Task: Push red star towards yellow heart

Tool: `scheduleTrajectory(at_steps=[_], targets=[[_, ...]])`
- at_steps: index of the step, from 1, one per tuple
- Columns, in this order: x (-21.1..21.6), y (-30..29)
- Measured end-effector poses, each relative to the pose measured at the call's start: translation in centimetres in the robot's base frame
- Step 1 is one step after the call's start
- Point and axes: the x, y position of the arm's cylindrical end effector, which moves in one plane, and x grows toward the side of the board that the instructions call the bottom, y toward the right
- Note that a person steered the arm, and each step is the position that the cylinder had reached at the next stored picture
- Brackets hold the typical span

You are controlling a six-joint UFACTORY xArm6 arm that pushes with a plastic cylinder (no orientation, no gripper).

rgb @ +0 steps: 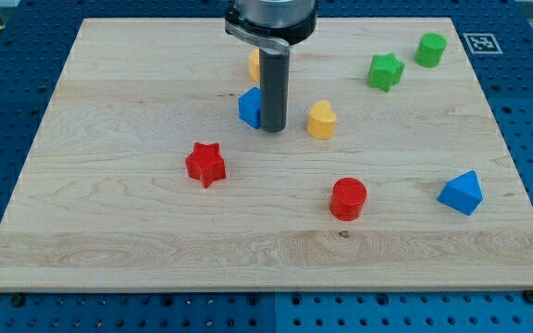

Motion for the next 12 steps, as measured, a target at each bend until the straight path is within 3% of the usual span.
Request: scheduleTrajectory(at_steps=[2,4,5,6,8,10,12], targets=[[3.3,-1.8],[2.6,-16.1],[5.5,-17.5],[5.6,-17.0],[5.6,-8.9],[8.6,-11.6],[8.9,-8.6]])
